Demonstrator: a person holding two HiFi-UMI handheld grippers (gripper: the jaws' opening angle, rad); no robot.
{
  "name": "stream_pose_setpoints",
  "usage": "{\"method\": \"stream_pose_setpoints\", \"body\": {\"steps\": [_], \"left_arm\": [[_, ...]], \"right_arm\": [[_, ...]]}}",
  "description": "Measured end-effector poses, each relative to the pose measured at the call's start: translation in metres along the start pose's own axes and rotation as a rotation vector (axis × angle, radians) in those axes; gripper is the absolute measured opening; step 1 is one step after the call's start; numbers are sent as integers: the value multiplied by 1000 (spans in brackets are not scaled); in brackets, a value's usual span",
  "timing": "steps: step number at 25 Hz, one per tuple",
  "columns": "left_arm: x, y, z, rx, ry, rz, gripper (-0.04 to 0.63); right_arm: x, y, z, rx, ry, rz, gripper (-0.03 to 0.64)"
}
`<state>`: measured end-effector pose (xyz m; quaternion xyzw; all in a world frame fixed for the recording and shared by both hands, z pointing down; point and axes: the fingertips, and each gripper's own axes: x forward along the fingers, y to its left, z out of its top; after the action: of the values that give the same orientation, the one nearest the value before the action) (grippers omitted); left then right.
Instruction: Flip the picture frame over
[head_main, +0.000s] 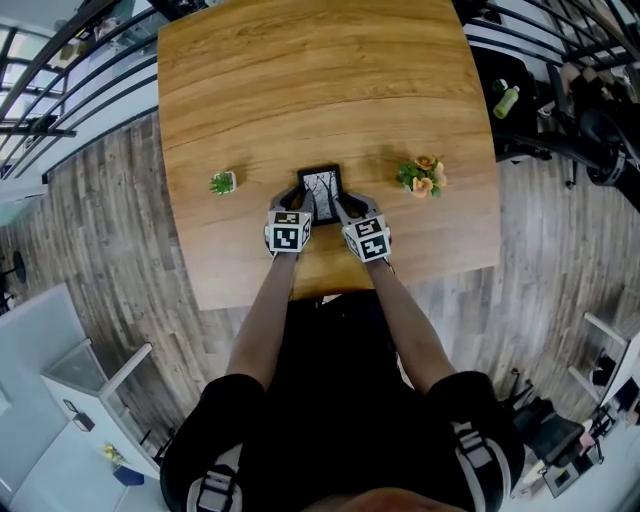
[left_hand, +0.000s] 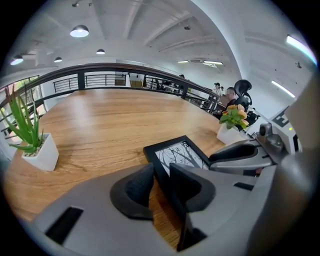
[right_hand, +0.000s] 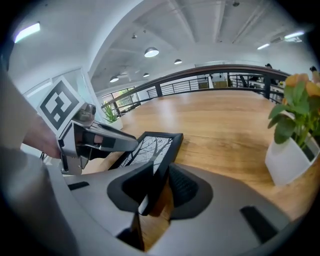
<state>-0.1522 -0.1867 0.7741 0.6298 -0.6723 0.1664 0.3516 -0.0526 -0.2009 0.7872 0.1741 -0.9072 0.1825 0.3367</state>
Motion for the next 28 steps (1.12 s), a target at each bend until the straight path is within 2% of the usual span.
{"method": "stream_pose_setpoints", "body": {"steps": [4, 10, 11, 12, 15, 19, 28], "left_arm": [[-7, 3, 6, -46, -33, -14, 110], [-23, 8, 16, -19, -84, -3, 110], [-28, 9, 18, -10, -94, 3, 110], [-33, 9, 20, -3, -105, 7, 110], [-49, 10, 24, 5, -141, 5, 104], [-69, 15, 26, 14, -165, -6, 57], [-99, 17, 26, 54, -198, -33, 26]], "right_arm": [[-4, -2, 0, 6, -6, -14, 86], [-14, -6, 4, 15, -26, -32, 85], [-16, -6, 4, 20, -31, -28, 63], [-19, -5, 3, 26, -36, -19, 9], [-28, -1, -2, 24, -41, -1, 6], [-40, 6, -1, 10, -56, 2, 6], [-65, 7, 9, -17, -104, -64, 8]]}}
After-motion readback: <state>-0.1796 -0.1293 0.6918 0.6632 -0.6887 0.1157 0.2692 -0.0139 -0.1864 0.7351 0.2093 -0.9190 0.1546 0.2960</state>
